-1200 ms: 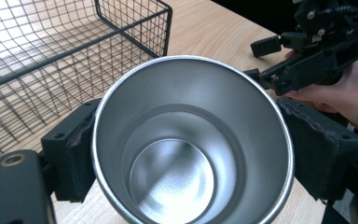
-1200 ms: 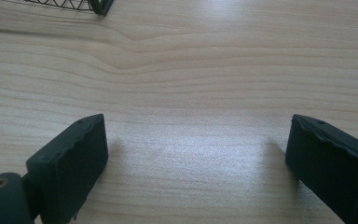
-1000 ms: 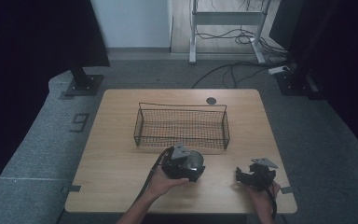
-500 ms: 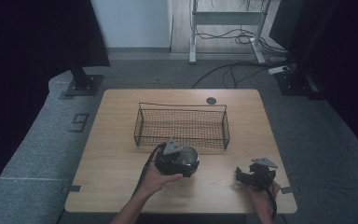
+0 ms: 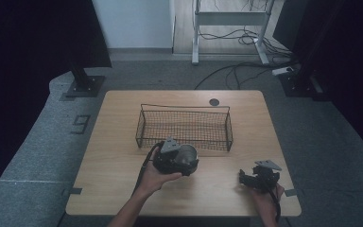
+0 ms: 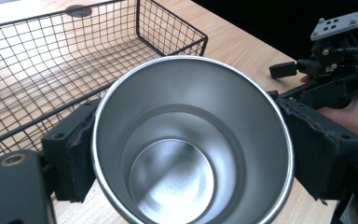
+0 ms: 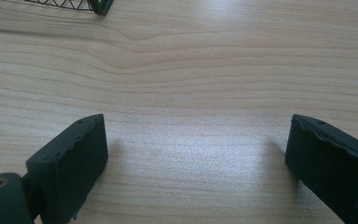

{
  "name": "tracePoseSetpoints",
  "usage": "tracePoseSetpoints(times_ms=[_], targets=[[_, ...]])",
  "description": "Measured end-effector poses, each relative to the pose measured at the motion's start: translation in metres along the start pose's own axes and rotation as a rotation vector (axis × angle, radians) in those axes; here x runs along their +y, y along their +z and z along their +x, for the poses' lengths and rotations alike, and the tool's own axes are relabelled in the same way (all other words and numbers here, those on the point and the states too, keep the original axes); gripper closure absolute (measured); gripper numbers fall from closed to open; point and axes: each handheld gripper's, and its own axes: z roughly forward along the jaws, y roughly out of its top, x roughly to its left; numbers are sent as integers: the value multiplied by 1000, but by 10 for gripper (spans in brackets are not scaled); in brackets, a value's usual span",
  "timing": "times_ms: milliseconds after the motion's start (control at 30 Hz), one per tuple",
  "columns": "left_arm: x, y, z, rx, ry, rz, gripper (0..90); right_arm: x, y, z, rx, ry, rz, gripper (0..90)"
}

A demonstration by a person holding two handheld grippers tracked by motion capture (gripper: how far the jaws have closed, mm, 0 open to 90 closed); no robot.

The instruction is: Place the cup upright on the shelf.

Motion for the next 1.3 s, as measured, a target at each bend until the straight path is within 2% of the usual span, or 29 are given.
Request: tracePoseSetpoints(times_ms=[167,733,1300], targets=[[3,-2,4,-8,-5,-6,145,0,0,0,0,1,-1,55],[14,-7,15,22,-6,-11,145,0,0,0,-1,2,-1,59],[23,-9,29,31,-34,-14,145,0,0,0,-1,0,-2,59]])
